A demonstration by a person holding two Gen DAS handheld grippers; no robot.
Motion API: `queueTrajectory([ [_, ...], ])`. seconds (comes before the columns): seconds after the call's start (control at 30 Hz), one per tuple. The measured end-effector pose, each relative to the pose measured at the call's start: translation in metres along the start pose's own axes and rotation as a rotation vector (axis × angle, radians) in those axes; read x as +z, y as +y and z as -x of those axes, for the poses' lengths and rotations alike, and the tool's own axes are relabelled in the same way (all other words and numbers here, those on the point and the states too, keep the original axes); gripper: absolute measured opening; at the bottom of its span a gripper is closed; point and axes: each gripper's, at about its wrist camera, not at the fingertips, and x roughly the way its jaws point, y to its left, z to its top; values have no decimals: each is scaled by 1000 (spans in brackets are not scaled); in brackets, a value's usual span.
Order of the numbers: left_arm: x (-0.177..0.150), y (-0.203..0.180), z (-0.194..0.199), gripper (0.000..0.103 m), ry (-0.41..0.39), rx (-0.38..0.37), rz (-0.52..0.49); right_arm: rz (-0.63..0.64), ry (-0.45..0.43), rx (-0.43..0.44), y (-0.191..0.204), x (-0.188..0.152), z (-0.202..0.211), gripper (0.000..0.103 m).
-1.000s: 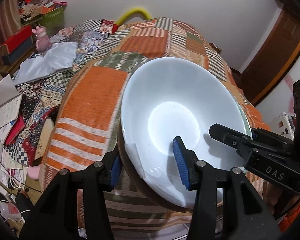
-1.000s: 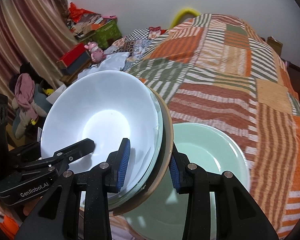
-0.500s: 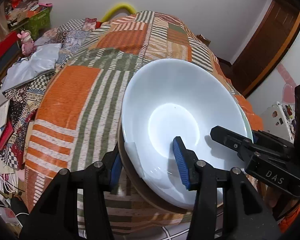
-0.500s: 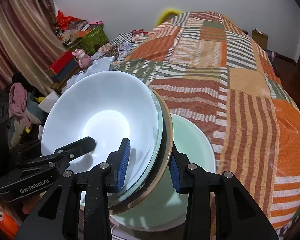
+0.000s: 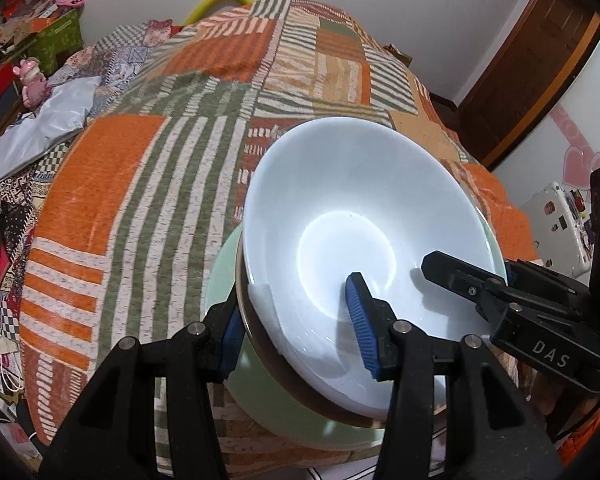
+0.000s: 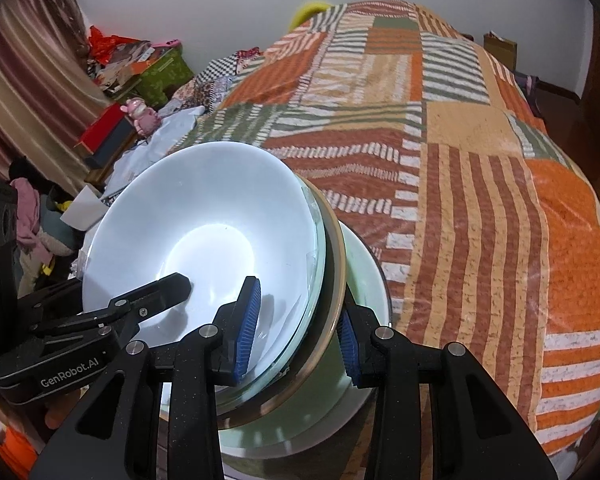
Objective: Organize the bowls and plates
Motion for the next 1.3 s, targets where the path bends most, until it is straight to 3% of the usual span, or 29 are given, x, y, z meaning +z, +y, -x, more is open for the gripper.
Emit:
queueTrajectory([
  [0.3,3,1,-2,48,-5,-8,-22,18,-18,17,-1,-2,2,36],
  [0.4,4,0,4,48,-38,26,-41,28,-40,1,2,-3,8,37],
  [0.5,5,1,11,51,-52,24,-35,39,-65,-18,4,-3,16,45],
  [0.67,4,0,35,52,-112,48,-43,54,-122,-29,7,-3,41,47],
  [0.93,-2,-10,109,52,-318,37,-67,103,-299,-29,25,-4,107,47],
  [1.07,-7,-20,145,52,-429,39,-90,135,-406,-27,38,-8,140,58],
  [1.2,-16,-27,178,61,-535,48,-109,170,-497,-27,51,-12,166,59],
  [1.3,-23,-31,196,71,-600,58,-127,183,-546,-30,58,-15,177,66],
])
